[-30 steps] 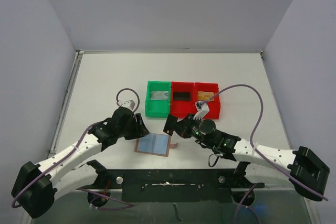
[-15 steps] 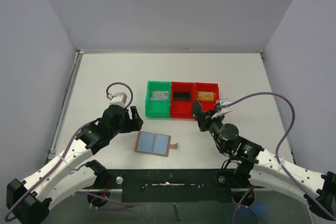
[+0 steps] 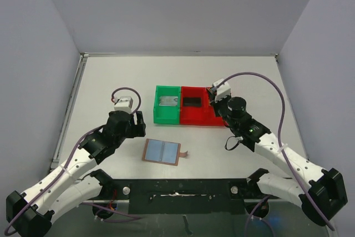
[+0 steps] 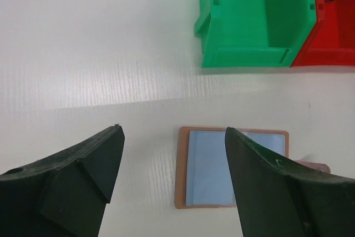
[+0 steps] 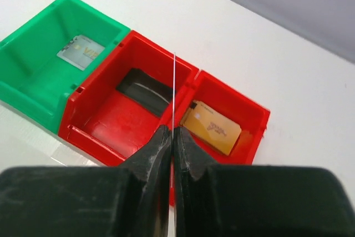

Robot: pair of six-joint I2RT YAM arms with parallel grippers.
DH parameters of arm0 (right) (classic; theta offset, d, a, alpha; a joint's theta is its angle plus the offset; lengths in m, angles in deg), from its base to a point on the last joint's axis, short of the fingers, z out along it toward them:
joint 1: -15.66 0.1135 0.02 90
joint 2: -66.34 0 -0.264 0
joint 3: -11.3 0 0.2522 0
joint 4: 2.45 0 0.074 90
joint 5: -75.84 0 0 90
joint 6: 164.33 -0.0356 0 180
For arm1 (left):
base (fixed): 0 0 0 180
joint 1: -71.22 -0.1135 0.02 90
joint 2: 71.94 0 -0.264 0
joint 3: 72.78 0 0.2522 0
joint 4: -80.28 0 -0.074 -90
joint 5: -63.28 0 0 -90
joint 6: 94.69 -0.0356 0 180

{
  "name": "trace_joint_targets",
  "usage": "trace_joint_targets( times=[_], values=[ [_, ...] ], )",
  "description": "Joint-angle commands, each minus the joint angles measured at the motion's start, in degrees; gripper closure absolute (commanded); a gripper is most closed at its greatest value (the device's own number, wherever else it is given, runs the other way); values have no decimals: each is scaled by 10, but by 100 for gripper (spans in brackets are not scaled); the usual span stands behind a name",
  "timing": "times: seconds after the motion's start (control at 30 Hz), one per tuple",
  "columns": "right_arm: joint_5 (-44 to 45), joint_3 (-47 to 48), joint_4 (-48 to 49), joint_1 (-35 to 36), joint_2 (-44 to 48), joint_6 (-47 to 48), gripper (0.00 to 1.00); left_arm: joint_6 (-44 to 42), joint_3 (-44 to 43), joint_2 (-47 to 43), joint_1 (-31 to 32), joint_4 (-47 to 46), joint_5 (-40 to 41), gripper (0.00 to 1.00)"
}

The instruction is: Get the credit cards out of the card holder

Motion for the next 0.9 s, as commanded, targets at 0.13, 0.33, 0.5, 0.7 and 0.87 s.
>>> trace_joint_targets(
  times=[0.13,0.33,0.5,0.7,0.87],
  values=[
    [-99,141,-23,3,-157,172,100,-22,-12,-16,0,-49,19,26],
    [-80,199,-43,25,-255,207,100,-24,-12,-22,-1,-53,22,26],
    [-56,240,-59,34,-319,233,100,-26,1,-24,-2,-55,21,25],
    [-21,270,-84,34,-375,277,100,-27,3,-27,-2,-56,20,25],
    [-11,289,-93,33,-405,317,100,-28,4,-29,-2,-59,19,25]
  ],
)
